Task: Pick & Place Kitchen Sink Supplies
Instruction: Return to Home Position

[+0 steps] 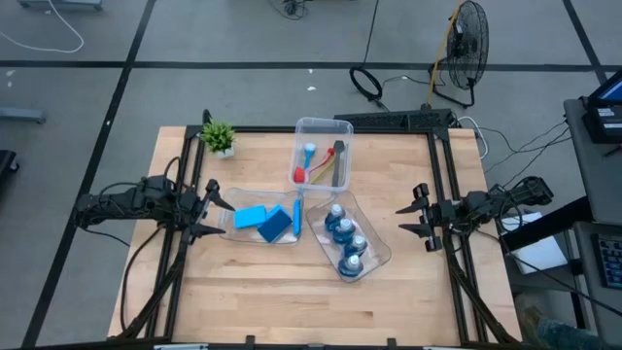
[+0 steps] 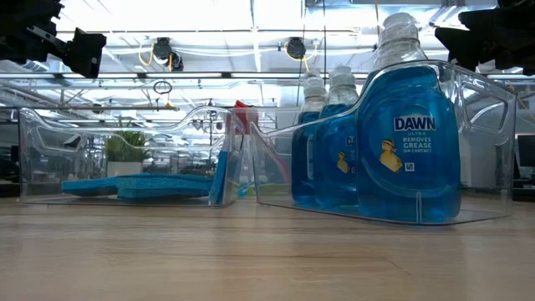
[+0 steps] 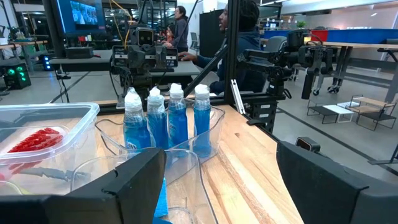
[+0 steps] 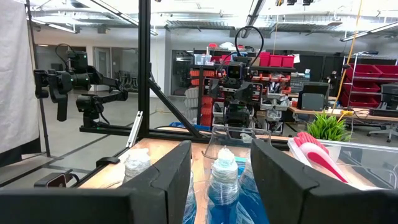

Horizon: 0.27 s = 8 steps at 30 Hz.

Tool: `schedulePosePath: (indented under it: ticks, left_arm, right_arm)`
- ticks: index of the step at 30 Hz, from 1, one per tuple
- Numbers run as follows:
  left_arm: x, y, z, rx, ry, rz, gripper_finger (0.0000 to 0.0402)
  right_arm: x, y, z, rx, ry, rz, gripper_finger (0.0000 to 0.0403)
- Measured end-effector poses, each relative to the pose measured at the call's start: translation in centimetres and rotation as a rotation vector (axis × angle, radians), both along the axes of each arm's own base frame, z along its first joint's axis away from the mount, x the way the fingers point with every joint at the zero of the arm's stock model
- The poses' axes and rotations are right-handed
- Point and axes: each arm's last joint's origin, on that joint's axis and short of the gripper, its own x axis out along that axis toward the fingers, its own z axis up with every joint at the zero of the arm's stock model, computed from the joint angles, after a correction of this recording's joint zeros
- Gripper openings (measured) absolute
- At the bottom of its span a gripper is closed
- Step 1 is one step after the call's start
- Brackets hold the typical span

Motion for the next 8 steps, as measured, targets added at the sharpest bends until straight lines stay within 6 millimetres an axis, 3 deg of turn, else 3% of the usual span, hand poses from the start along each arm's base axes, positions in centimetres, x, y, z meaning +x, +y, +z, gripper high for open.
schedulePosePath:
  ticks: [8]
  left_arm:
    - [0.0, 0.0, 0.0, 0.0, 0.0, 0.0, 0.0319]
  right_arm:
    - [0.0, 0.0, -0.01, 0.0, 0.0, 0.0, 0.0155]
